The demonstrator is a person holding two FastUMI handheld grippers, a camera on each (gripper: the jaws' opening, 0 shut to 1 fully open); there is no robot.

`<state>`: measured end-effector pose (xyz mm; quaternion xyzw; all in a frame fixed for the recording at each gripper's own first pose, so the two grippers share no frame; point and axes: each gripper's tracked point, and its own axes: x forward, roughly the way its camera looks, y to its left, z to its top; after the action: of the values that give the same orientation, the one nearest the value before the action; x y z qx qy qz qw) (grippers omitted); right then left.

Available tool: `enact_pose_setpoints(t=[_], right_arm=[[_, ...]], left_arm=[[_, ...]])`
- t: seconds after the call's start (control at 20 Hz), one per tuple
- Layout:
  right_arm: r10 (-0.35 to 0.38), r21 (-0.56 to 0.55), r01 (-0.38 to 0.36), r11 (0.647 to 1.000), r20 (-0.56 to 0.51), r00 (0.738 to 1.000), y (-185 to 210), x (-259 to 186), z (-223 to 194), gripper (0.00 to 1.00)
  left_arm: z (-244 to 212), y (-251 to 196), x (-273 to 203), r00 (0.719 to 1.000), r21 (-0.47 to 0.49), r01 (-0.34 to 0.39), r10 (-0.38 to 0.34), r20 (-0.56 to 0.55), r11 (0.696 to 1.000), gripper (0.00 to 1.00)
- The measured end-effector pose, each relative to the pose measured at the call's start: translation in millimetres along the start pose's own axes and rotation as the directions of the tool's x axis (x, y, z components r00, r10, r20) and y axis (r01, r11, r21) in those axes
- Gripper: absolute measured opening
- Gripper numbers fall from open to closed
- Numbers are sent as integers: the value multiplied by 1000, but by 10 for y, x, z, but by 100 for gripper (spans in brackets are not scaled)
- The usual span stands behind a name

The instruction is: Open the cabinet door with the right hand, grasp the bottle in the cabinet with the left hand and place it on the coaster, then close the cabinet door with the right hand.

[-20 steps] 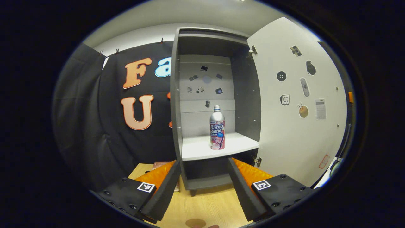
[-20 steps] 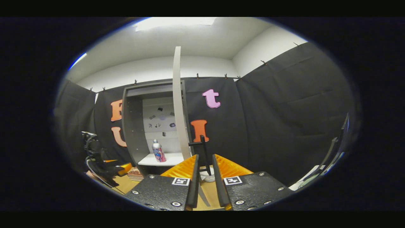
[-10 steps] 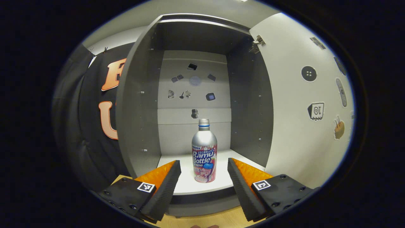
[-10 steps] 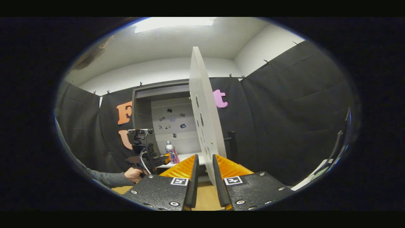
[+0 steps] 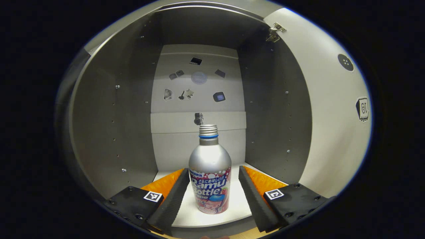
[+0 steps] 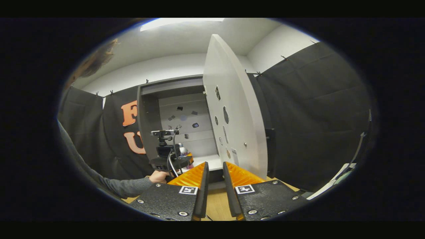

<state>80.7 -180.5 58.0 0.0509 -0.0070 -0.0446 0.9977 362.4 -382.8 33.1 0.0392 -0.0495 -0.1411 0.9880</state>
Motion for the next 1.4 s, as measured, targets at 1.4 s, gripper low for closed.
enact_pose_setpoints(t=[1.4], right_arm=[[147, 49, -140, 989, -243, 959, 130, -1332, -1135, 28]], left_arm=[[-1090, 484, -2605, 991, 56, -110, 114, -71, 992, 87]])
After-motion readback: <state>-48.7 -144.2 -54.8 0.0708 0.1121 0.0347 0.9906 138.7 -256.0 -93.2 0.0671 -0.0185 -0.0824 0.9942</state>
